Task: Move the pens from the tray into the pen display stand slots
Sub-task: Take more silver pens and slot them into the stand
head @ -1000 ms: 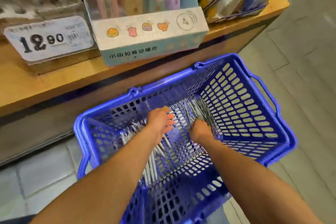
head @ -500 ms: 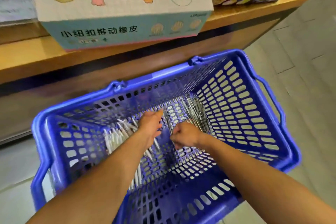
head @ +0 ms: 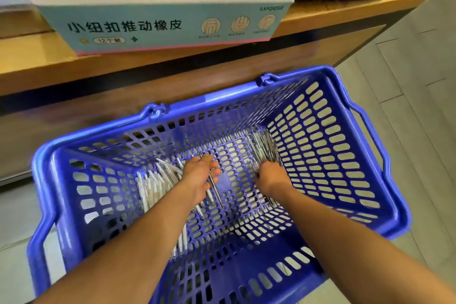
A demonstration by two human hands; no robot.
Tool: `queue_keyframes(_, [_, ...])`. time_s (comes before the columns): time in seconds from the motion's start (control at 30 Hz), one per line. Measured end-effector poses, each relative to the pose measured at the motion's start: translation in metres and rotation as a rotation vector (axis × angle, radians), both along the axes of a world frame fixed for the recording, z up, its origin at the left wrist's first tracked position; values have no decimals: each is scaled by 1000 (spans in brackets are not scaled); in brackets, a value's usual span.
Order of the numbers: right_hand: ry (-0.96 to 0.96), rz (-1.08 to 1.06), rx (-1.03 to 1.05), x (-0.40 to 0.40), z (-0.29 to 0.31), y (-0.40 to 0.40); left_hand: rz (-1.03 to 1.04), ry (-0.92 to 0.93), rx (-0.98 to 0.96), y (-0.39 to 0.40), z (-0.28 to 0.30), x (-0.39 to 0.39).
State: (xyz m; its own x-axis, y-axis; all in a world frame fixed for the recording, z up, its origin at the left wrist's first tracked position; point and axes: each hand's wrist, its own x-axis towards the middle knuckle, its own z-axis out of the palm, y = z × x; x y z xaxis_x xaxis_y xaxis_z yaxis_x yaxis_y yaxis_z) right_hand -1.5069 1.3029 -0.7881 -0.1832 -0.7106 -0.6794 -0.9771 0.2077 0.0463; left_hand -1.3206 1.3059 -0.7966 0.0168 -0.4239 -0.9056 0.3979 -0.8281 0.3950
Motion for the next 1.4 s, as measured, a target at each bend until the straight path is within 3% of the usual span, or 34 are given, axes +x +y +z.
queue_keyframes(0.17, [146,139,3,6,-11,5,-4,-5,-10,0,-4,-2])
queue_keyframes(0.33, [113,139,22,9,-15,7,-14,8,-8,1,-5,-3])
queue_keyframes(0.67, [-642,-288,33,37,18,-12,-11,89,4,3,0,-9])
queue_keyframes(0.8, [-728,-262,66,50,24,-9,-23,186,-39,2,1,-9])
queue_keyframes(1.03, [-781,-358,95,45,23,-8,14,123,4,6,-3,-11])
queue_keyframes(1.1, [-682,-344,62,31,17,-12,27,87,23,4,-4,-11])
queue_keyframes(1.27, [19,-25,-80,-6,-3,-10,63,54,27,3,-2,-9])
queue_keyframes(1.4, [129,97,-20,-8,-10,-5,55,47,11,4,-4,-9])
